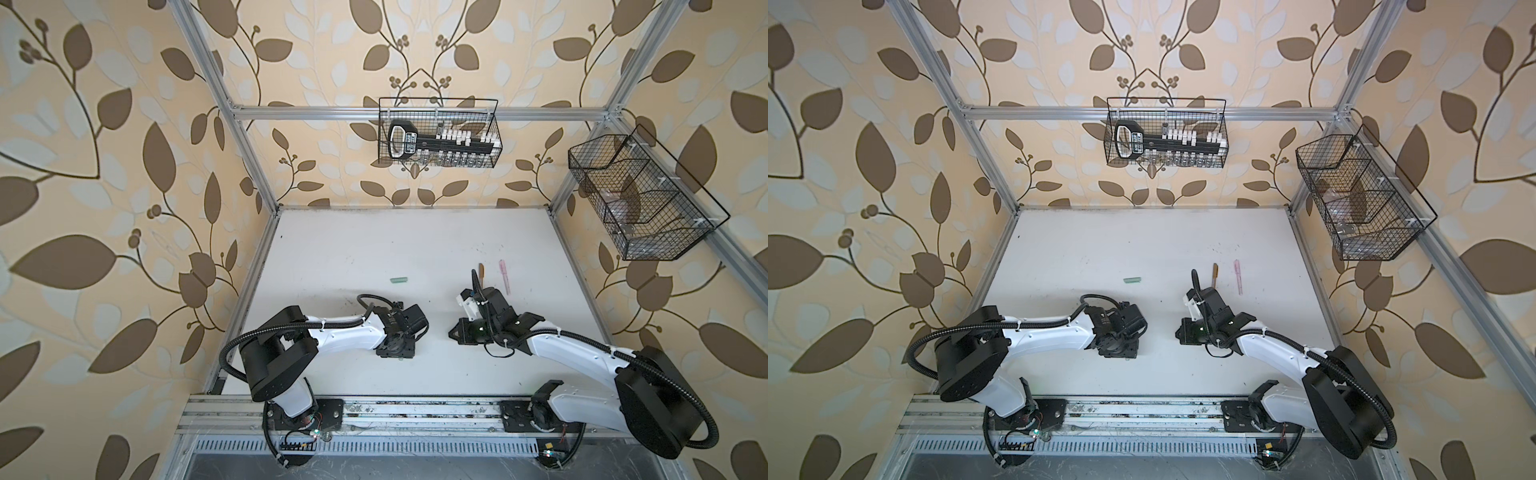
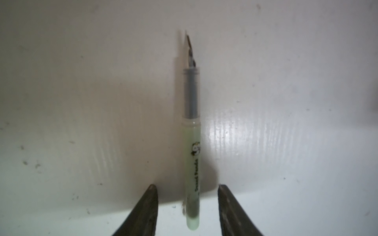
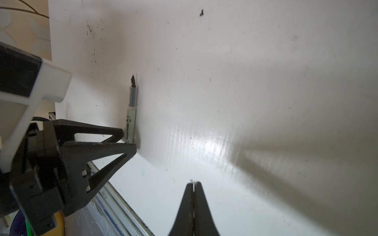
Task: Insert the pens into the pen caps
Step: 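Grasp the green fountain pen with the left gripper while the right gripper withdraws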
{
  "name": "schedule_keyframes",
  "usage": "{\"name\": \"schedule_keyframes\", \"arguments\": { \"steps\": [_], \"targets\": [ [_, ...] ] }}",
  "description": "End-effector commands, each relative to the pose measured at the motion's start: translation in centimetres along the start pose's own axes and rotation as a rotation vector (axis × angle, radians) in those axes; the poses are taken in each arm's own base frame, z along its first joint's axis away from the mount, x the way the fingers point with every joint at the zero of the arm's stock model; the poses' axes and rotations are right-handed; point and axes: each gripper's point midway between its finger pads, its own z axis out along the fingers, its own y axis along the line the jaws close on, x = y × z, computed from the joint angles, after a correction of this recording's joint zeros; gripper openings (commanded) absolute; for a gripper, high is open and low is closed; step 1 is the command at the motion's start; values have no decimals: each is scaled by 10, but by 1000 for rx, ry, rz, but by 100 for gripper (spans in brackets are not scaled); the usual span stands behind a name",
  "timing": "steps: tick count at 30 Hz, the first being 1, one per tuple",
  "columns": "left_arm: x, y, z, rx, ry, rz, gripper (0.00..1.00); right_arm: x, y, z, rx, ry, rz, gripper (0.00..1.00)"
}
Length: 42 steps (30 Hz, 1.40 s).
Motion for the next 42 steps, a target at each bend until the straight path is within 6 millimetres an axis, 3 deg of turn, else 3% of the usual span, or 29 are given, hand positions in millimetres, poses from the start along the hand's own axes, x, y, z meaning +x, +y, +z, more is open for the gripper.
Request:
{"name": "schedule_keyframes", "arguments": {
  "steps": [1, 13, 23, 30, 32, 35, 37, 40, 42],
  "targets": [
    [10, -5, 3, -19, 55, 21, 41, 2, 1, 0, -23, -3, -12, 1],
    [19, 13, 13, -125, 83, 68, 25, -2, 1, -2, -23, -18, -7, 1],
    [21, 28, 16, -180, 81, 127, 5, -2, 0, 1, -19, -12, -4, 1],
    [20, 32, 12, -212, 50, 263, 1, -3, 0, 3, -13, -15, -5, 1],
    [20, 31, 13, -207, 46, 291, 3, -3, 1, 4, -14, -14, -5, 1],
    [20, 31, 14, -198, 41, 313, 20, -3, 1, 4, -12, -13, -5, 4],
    [21, 31, 14, -194, 39, 318, 36, -3, 2, 3, -11, -16, -5, 6],
    [23, 31, 14, -187, 48, 320, 46, -3, 2, 1, -6, -23, -6, 8],
    [25, 29, 15, -172, 56, 322, 48, -4, 2, 1, -6, -25, -6, 9]
  ]
}}
